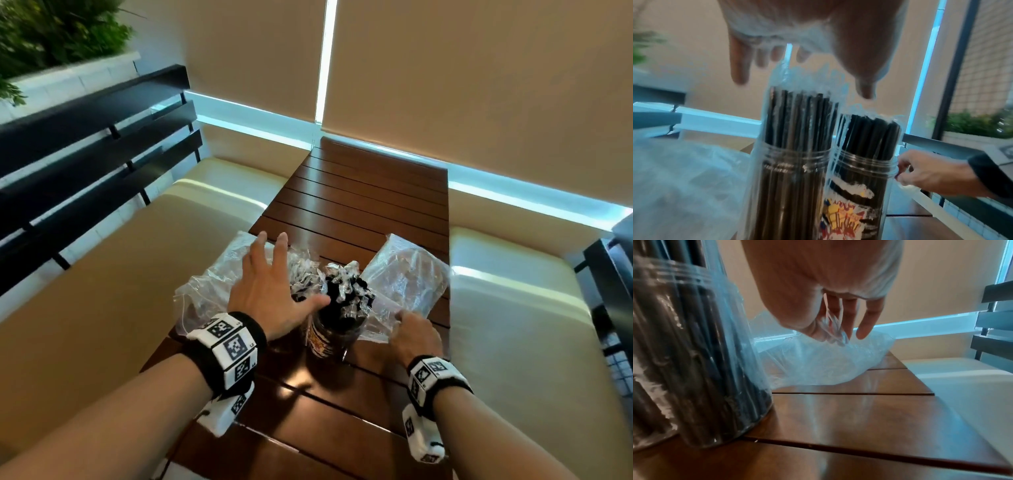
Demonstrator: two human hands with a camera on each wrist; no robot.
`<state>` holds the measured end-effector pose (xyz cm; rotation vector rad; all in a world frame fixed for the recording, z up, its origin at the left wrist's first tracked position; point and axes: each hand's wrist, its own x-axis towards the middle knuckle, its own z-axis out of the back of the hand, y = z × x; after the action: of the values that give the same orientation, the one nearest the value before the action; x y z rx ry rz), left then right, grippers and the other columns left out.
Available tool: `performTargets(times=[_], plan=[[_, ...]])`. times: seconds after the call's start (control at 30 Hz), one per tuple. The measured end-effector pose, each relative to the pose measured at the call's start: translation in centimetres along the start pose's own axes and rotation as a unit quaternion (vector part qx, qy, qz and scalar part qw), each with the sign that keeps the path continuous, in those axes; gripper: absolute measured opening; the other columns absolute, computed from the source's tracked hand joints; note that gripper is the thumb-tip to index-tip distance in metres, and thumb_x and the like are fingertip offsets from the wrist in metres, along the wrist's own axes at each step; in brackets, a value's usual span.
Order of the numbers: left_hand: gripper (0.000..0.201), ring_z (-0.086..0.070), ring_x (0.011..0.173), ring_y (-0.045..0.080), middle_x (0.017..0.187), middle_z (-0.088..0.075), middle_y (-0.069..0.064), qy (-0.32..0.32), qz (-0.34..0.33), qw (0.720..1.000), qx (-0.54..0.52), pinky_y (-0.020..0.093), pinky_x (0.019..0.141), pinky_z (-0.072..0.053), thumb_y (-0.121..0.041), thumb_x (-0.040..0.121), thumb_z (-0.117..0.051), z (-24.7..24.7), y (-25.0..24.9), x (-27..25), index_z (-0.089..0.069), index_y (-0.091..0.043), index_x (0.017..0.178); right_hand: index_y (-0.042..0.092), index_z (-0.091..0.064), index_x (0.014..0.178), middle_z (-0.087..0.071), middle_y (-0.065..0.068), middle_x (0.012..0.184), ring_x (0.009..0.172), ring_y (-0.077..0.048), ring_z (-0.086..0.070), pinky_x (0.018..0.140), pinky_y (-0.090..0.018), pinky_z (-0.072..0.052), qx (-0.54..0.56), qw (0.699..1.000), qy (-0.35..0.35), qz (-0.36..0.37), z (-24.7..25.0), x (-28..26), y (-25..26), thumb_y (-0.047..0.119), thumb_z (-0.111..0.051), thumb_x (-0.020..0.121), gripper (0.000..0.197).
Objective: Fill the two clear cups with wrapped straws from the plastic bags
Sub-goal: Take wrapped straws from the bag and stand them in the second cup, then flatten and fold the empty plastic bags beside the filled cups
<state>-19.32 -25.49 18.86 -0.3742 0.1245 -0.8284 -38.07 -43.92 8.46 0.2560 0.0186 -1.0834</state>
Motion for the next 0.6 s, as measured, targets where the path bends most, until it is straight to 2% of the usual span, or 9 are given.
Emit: performTargets(times=[0.07, 0.17, 0.23, 0.3, 0.37, 0.43, 0.5, 0.57, 0.6], plan=[[0.099, -0.028, 0.135, 0.03, 0.149, -0.02, 0.01, -0.097, -0.083, 0.992, 0.024, 0.051, 0.099, -0.041, -0.078, 0.069, -0.058, 0.7, -1.6, -0.3, -0.029, -0.02, 0.143, 0.018, -0.063, 0.109, -0.062, -0.005, 0.117, 0.104, -0.029, -0.063, 0.088, -0.035, -0.049, 0.031, 0.999, -0.015, -0.014, 0.7, -1.0, -1.2, 0.01, -0.054, 0.086, 0.025], [0.043, -0.05, 0.104, 0.025, 0.119, -0.05, 0.007, -0.191, -0.267, 0.944, -0.015, 0.041, 0.081, -0.049, -0.045, 0.08, -0.065, 0.4, -5.2, -1.5, -0.057, -0.015, 0.111, 0.021, -0.055, 0.096, -0.058, -0.005, 0.109, 0.099, -0.029, -0.06, 0.082, -0.034, -0.051, 0.046, 0.999, 0.008, -0.008, 1.4, -3.4, -2.9, 0.004, -0.055, 0.079, 0.023], [0.016, -0.056, 0.078, 0.021, 0.094, -0.055, 0.003, -0.127, -0.394, 0.91, -0.024, 0.037, 0.063, -0.051, -0.031, 0.087, -0.057, -1.2, -7.7, -3.4, -0.06, -0.016, 0.089, 0.024, -0.048, 0.092, -0.052, -0.004, 0.105, 0.099, -0.029, -0.059, 0.079, -0.032, -0.05, 0.054, 0.997, 0.061, 0.009, 1.0, -5.9, -3.8, 0.008, -0.057, 0.08, 0.021], [0.022, -0.061, 0.07, 0.022, 0.089, -0.059, 0.001, 0.004, -0.463, 0.885, 0.048, 0.034, 0.056, -0.053, -0.034, 0.091, -0.047, -3.7, -9.9, -5.7, -0.06, -0.019, 0.085, 0.022, -0.051, 0.095, -0.051, -0.002, 0.102, 0.097, -0.025, -0.058, 0.076, -0.028, -0.045, 0.068, 0.993, 0.097, 0.018, 0.1, -8.3, -4.5, 0.03, -0.065, 0.078, 0.024], [0.026, -0.066, 0.084, 0.026, 0.101, -0.065, 0.004, 0.148, -0.422, 0.89, 0.096, 0.035, 0.067, -0.055, -0.038, 0.091, -0.046, -5.8, -11.6, -7.7, -0.065, -0.02, 0.095, 0.023, -0.058, 0.106, -0.057, -0.002, 0.107, 0.094, -0.021, -0.059, 0.079, -0.029, -0.048, 0.072, 0.991, 0.114, 0.004, -1.2, -10.3, -5.0, 0.044, -0.064, 0.074, 0.039], [0.023, -0.065, 0.098, 0.031, 0.108, -0.067, 0.008, 0.268, -0.333, 0.898, 0.107, 0.038, 0.078, -0.053, -0.037, 0.09, -0.053, -7.4, -12.4, -8.6, -0.066, -0.022, 0.102, 0.02, -0.063, 0.1, -0.064, -0.004, 0.102, 0.086, -0.02, -0.058, 0.077, -0.027, -0.047, 0.114, 0.985, 0.124, -0.039, -2.3, -11.3, -5.3, 0.028, -0.06, 0.078, 0.023], [0.034, -0.063, 0.107, 0.031, 0.116, -0.066, 0.009, 0.348, -0.271, 0.892, 0.105, 0.036, 0.085, -0.052, -0.041, 0.084, -0.063, -9.3, -12.3, -9.1, -0.061, -0.022, 0.113, 0.016, -0.065, 0.09, -0.066, -0.005, 0.088, 0.078, -0.019, -0.06, 0.074, -0.027, -0.05, 0.218, 0.96, 0.156, -0.084, -2.4, -12.1, -5.1, 0.015, -0.057, 0.081, 0.012], [0.059, -0.06, 0.115, 0.028, 0.127, -0.06, 0.006, 0.387, -0.224, 0.89, 0.087, 0.031, 0.09, -0.05, -0.041, 0.077, -0.073, -11.4, -11.3, -9.5, -0.05, -0.022, 0.127, 0.013, -0.064, 0.092, -0.065, -0.006, 0.081, 0.069, -0.018, -0.065, 0.07, -0.037, -0.059, 0.404, 0.884, 0.202, -0.122, -2.2, -12.6, -4.7, 0.01, -0.054, 0.086, 0.011], [0.063, -0.06, 0.114, 0.025, 0.127, -0.06, 0.004, 0.386, -0.192, 0.901, 0.058, 0.028, 0.089, -0.049, -0.039, 0.075, -0.076, -12.5, -10.6, -9.7, -0.047, -0.022, 0.129, 0.013, -0.061, 0.093, -0.063, -0.006, 0.08, 0.065, -0.016, -0.065, 0.064, -0.034, -0.059, 0.487, 0.833, 0.228, -0.131, -1.5, -12.9, -4.6, 0.007, -0.051, 0.09, 0.012]])
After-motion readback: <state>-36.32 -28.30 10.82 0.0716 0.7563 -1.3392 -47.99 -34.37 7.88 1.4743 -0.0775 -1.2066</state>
